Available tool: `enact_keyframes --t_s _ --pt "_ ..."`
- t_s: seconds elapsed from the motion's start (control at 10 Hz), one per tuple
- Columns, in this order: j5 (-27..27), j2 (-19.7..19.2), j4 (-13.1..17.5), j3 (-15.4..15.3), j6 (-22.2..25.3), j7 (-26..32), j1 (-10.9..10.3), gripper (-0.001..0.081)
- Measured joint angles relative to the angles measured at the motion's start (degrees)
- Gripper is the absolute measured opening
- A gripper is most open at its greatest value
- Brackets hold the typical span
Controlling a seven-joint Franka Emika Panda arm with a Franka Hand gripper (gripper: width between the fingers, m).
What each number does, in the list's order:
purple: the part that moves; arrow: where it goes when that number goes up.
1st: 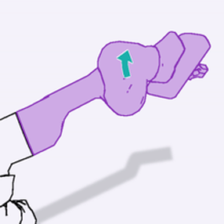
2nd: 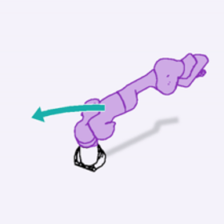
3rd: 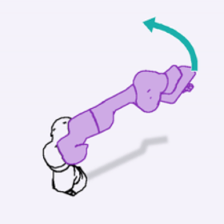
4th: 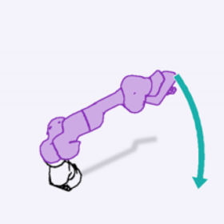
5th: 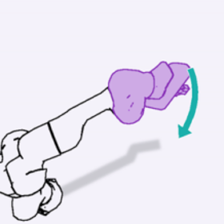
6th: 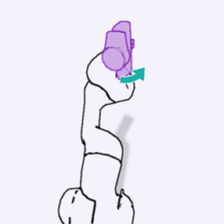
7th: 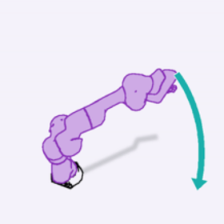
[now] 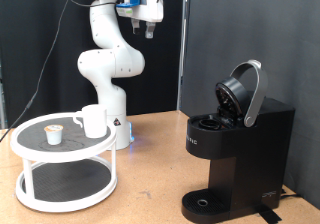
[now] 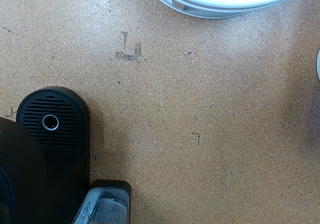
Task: Make a cup of coffee with the keurig machine
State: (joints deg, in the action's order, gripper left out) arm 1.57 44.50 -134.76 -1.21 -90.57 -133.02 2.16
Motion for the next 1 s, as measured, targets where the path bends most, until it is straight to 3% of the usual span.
enact_keyframes --t_s 0.2,0.7,1.0 --pt "0.0 0.0 0.0 0.7 -0.5 0.5 0.4 0.0734" --pt "-4.6 -0.4 0.7 8.3 -1.1 8.4 3.5 0.0734" --pt "-4.7 -0.8 0.7 8.9 -1.2 9.2 3.7 0.0734"
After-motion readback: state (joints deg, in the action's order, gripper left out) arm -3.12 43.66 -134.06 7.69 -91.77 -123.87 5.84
